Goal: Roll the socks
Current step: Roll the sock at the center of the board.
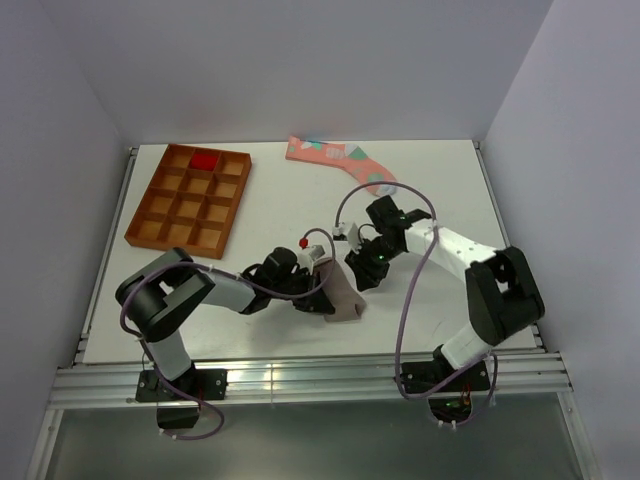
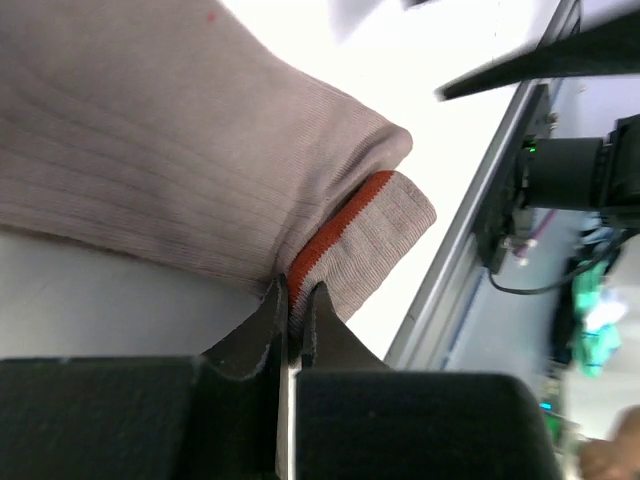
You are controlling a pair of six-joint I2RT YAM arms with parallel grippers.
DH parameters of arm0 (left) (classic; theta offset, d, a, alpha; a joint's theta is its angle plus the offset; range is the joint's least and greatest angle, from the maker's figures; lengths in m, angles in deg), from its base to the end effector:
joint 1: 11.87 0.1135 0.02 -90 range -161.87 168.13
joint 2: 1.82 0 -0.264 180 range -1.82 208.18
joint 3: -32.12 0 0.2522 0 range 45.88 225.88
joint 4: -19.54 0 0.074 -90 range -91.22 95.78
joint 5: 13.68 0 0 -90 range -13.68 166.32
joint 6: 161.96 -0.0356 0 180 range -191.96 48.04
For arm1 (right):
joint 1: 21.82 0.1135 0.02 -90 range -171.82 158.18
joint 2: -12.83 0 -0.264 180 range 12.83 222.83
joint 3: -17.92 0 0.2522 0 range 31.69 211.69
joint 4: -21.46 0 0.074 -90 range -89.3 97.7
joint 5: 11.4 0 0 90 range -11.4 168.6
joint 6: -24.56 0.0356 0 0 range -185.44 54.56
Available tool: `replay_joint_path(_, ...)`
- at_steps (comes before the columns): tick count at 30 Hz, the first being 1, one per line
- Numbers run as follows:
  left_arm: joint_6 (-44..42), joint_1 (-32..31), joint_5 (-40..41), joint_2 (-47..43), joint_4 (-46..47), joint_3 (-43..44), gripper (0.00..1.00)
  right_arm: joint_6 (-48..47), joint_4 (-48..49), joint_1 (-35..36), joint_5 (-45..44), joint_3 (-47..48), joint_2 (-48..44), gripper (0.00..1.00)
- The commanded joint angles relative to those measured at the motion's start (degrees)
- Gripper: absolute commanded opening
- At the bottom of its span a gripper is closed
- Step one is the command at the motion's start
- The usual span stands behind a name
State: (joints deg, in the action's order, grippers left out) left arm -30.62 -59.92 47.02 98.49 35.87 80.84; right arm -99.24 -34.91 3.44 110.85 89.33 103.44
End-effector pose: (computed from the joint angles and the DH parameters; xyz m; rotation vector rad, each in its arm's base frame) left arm 0.1941 -0.2420 0.1150 0.4758 2.4335 -1.3513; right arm 0.2514 0.1396 0.1937 -1.4441 2.3450 0.7675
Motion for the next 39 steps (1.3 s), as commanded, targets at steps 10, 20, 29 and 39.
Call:
replay_joint_path(10,3.4,3.1,-6.1,2.0,-17.4,3.0,0.00,-13.8,8.0,3.8,1.4,-11.9,-21.3,0.47)
replay_joint_path(20,5.8,3.6,-15.0,8.6,-20.5,7.5,0.00,-14.1,16.8,19.9,-6.6,-21.3,-25.8,0.55)
replay_joint_path(29,6.9,4.5,-19.0,10.2,-19.7,8.7,0.00,-13.6,22.5,27.7,-13.4,-26.4,-24.7,0.56)
replay_joint_path(39,7.0,5.4,-21.1,9.9,-20.5,10.4,0.00,-11.8,25.8,32.0,-17.9,-27.2,-19.6,0.31)
